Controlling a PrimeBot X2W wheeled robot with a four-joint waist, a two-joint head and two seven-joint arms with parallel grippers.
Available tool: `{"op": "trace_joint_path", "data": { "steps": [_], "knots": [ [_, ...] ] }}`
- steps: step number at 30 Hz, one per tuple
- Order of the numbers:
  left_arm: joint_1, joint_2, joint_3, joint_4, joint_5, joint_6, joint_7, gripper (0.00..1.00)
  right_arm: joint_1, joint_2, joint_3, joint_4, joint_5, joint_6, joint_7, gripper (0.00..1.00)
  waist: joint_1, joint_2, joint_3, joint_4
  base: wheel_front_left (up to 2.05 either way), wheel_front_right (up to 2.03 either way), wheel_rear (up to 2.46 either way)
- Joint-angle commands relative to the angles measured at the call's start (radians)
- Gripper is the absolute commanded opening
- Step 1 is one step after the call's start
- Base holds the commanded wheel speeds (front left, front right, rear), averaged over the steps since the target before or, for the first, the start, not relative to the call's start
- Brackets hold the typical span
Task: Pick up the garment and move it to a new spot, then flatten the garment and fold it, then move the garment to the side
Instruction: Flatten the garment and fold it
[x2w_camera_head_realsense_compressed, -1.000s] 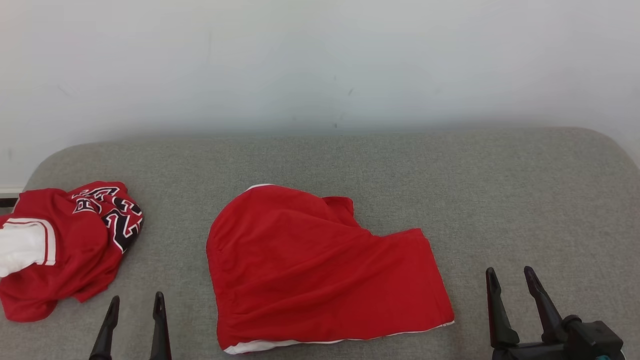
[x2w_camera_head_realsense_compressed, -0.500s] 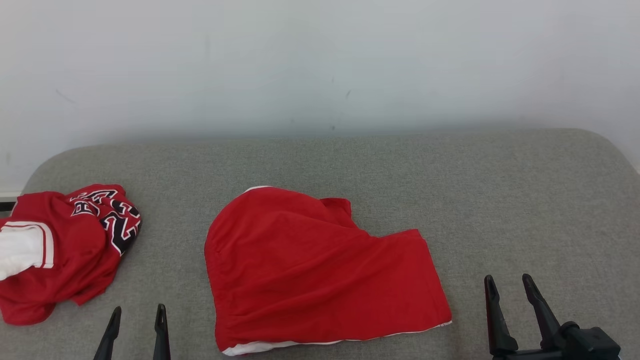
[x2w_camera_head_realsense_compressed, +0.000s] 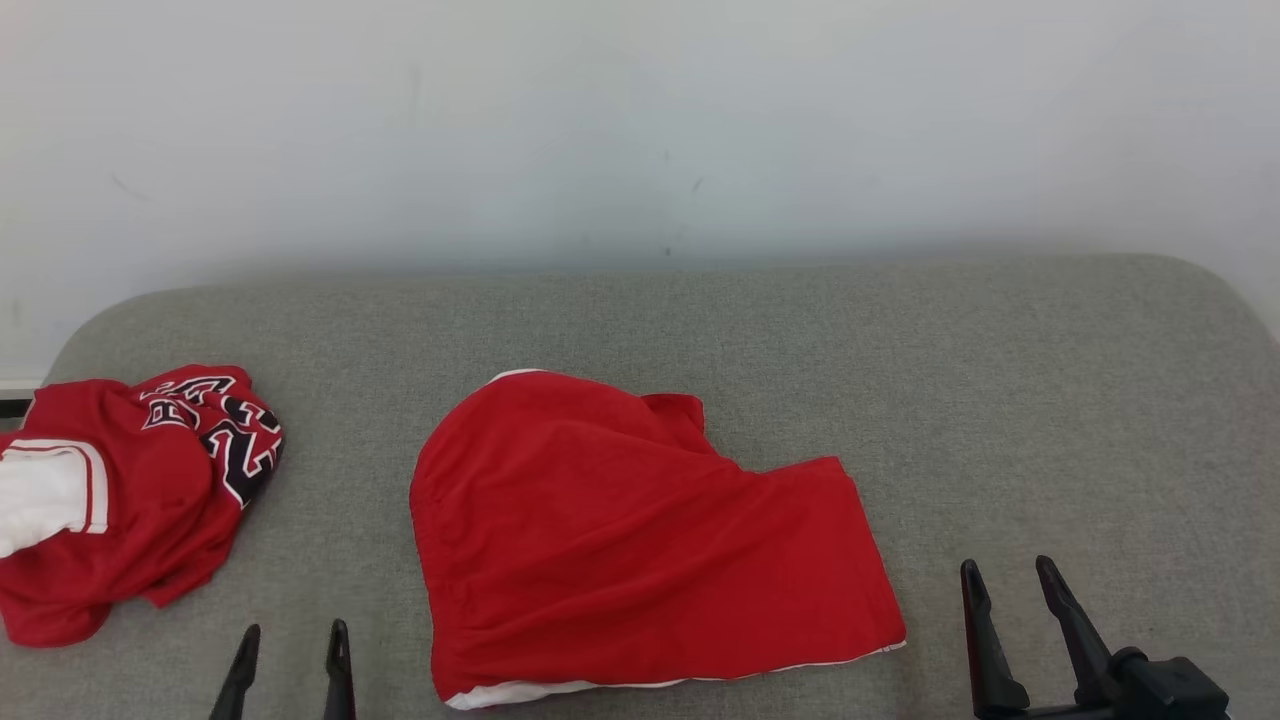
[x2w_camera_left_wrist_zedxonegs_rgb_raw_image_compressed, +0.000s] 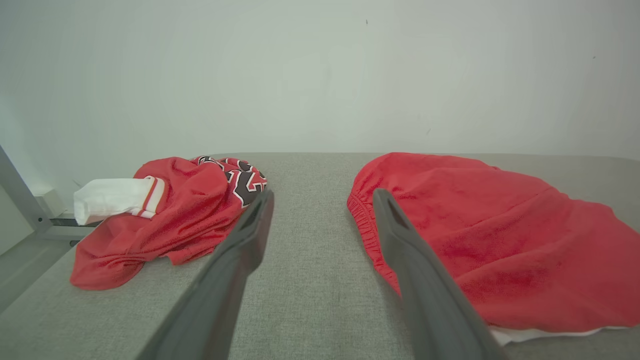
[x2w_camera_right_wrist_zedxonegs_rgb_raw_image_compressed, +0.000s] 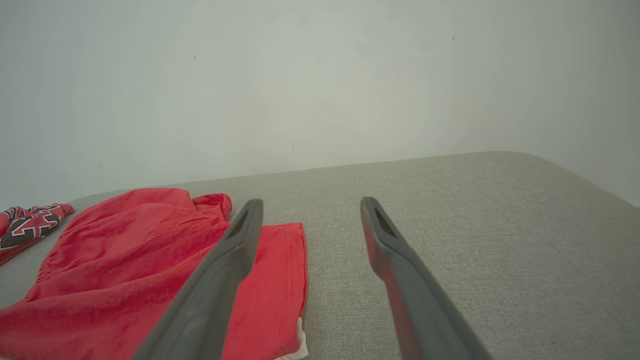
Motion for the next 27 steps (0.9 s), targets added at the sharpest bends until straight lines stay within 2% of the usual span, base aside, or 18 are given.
{"op": "trace_joint_path", "data": {
  "steps": [1, 10, 18, 27],
  "knots": [
    [0.012, -0.004, -0.01, 0.017, -0.007, -0.007, -0.003, 1.0, 0.002, -0.009, 0.007, 0.008, -0.008, -0.002, 0.0, 1.0, 0.0, 0.0, 0.001, 0.002, 0.0, 0.0, 0.0],
    [0.007, 0.028, -0.138, 0.153, -0.048, -0.004, -0.003, 1.0, -0.03, -0.042, 0.057, 0.115, -0.001, -0.002, 0.0, 1.0, 0.0, 0.0, 0.017, 0.005, 0.0, 0.0, 0.0],
    [-0.074, 0.076, -0.25, 0.308, -0.127, -0.004, -0.003, 1.0, -0.103, -0.071, 0.12, 0.287, -0.002, -0.002, 0.0, 1.0, 0.0, 0.0, 0.051, 0.004, 0.0, 0.0, 0.0],
    [-0.171, 0.106, -0.353, 0.392, -0.177, -0.004, -0.003, 1.0, -0.217, -0.086, 0.215, 0.462, 0.02, -0.002, 0.0, 1.0, 0.0, 0.0, 0.083, 0.012, 0.0, 0.0, 0.0]
  ]
}}
